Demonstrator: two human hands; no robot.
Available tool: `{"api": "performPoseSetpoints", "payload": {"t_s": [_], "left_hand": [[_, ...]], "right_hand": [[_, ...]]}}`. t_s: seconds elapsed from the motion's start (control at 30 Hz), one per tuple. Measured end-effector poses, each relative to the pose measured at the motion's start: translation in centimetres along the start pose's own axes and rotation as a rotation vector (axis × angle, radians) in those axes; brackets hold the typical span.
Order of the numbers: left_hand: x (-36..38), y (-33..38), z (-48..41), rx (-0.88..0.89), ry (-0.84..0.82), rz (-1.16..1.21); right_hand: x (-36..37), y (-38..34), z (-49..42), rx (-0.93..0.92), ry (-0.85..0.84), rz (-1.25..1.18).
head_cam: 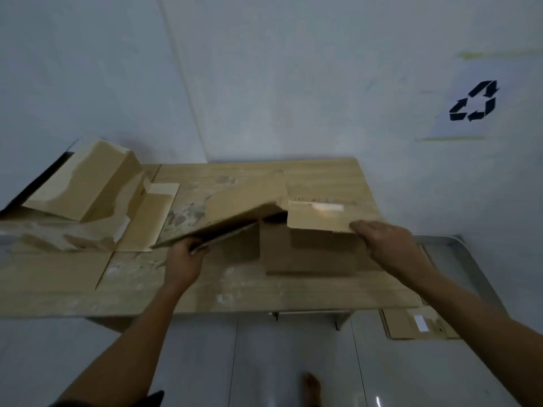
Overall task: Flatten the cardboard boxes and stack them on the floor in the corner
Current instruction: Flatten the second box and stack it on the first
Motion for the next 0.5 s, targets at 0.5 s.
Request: {"api": "performPoseSetpoints", "payload": {"t_s": [0.5], "left_hand": [[2.6, -6.3, 4.8, -0.287, 0.030, -0.304]], "right_hand": [[9.6, 0.7, 4.5, 0.343, -0.699, -0.321]]}}
Point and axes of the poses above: each hand's wrist, its own z-axis away from the middle knuckle, its own x-axis out of the palm, y = z × x, the point moved 4 cm from there along -z, towards the middle knuckle, and after that the axes turned 1 degree about -z, right-handed, at the moved point
